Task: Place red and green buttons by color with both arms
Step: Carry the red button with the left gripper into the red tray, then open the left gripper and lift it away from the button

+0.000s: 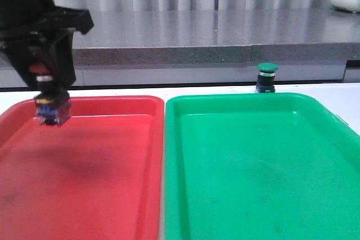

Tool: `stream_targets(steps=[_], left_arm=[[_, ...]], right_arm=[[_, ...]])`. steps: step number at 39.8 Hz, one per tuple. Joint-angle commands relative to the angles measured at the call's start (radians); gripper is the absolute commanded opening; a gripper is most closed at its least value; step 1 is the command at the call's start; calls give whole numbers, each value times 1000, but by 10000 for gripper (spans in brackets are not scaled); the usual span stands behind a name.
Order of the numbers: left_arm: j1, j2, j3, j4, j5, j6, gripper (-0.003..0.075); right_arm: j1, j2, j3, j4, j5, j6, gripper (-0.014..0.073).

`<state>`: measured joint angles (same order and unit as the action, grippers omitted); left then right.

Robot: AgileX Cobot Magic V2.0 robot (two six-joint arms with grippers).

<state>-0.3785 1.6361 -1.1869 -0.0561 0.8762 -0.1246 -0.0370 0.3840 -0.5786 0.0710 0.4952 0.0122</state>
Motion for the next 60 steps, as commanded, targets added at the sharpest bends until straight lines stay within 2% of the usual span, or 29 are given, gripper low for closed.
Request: stream_targets(steps=[1, 9, 16, 19, 27, 32, 37, 47, 50, 56, 60], left_arm=[[-22, -52, 47, -35, -70, -20, 64], [-31, -50, 127, -60, -150, -20, 64], [-31, -39, 140, -60, -161, -20, 72], [-31, -39, 140, -60, -169, -20, 117], [-31, -39, 140, -60, -165, -20, 323], [-31, -42, 140, -58, -159, -20, 402], [-31, -51, 138, -58, -161, -20, 434], [-31, -163, 136, -25, -187, -16, 430], [-28, -221, 136, -14, -202, -16, 407], [-15, -329, 136, 56, -221, -18, 246], [47, -379, 136, 70, -224, -23, 120]], right_arm=[[-7, 15, -33, -10, -73, -12, 608], [-7, 15, -33, -10, -72, -12, 608], [-7, 15, -33, -10, -71, -12, 608], [-7, 15, -33, -10, -71, -12, 608], [-7, 15, -33, -10, -71, -12, 608], [-7, 15, -33, -10, -71, -12, 608], [-7, 15, -33, -10, -71, -12, 608], [-7, 15, -33, -10, -71, -12, 608], [-7, 15, -33, -10, -71, -12, 608], [-7, 15, -33, -10, -71, -12, 608], [-7, 15, -33, -10, -71, -12, 608]])
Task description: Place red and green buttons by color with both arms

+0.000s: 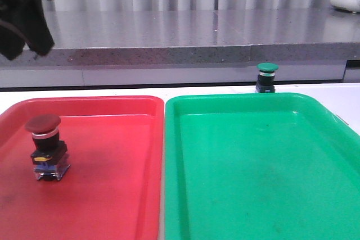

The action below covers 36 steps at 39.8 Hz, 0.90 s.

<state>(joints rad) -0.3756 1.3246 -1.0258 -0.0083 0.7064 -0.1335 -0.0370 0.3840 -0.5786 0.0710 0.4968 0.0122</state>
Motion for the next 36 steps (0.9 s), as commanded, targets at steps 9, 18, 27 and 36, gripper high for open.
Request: stream_targets(steps=[9, 18, 27, 36], left_arm=[[245, -197, 24, 22, -63, -14, -20], [317, -478, 245, 19, -235, -14, -20], [316, -825, 472, 19, -334, -14, -20], [316, -1068, 577, 19, -335, -14, -20]], right_arm=[[-7, 15, -33, -10, -72, -12, 608], [-7, 15, -33, -11, -73, -12, 608], [-7, 15, -33, -11, -73, -12, 608], [-7, 61, -35, -11, -74, -12, 608]])
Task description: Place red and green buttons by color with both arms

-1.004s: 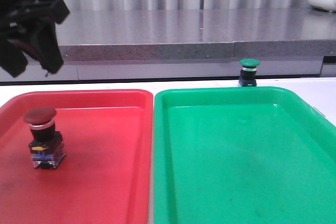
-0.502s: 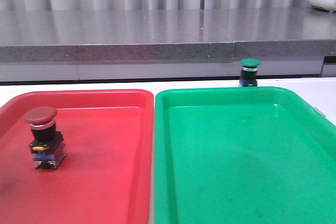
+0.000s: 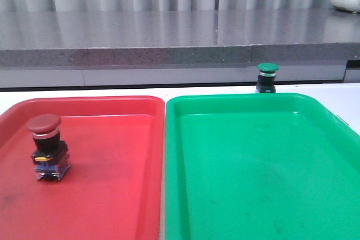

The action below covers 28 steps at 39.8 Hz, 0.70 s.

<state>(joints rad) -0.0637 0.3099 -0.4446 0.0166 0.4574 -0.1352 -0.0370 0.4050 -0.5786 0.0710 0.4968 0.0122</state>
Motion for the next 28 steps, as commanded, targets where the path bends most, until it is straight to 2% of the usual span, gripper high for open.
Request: stream_targets(steps=[1, 10, 28], left_arm=[[4, -76, 2, -6, -86, -12, -20], [4, -157, 15, -6, -86, -12, -20], [4, -157, 15, -6, -86, -12, -20]], right_arm=[[-6, 57, -36, -11, -77, -12, 608], [42, 295, -127, -11, -116, -12, 608], [173, 896, -520, 2, -87, -4, 608]])
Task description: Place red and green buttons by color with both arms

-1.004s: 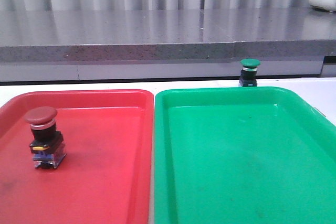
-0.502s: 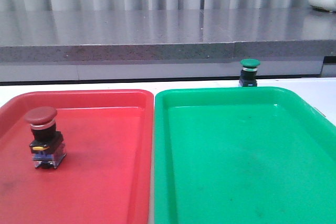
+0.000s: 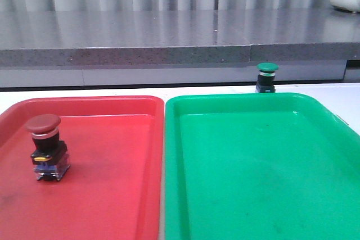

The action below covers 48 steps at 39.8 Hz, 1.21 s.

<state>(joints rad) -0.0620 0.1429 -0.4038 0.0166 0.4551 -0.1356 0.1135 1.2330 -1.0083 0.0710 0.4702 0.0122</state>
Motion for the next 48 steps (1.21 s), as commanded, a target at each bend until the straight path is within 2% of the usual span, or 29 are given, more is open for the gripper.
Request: stream_targets(steps=[1, 22, 40, 42, 48], left_arm=[[2, 10, -26, -6, -84, -12, -20], [2, 10, -26, -6, -84, -12, -20], [2, 10, -26, -6, -84, -12, -20], [2, 10, -26, -6, -84, -12, -20], [2, 10, -26, -6, -84, -12, -20]], right_arm=[[31, 100, -113, 2, -60, -4, 608], [53, 605, -547, 22, 125, 46, 607], [53, 844, -781, 26, 202, 90, 601], [53, 853, -786, 26, 205, 90, 567], [53, 856, -789, 26, 205, 90, 356]])
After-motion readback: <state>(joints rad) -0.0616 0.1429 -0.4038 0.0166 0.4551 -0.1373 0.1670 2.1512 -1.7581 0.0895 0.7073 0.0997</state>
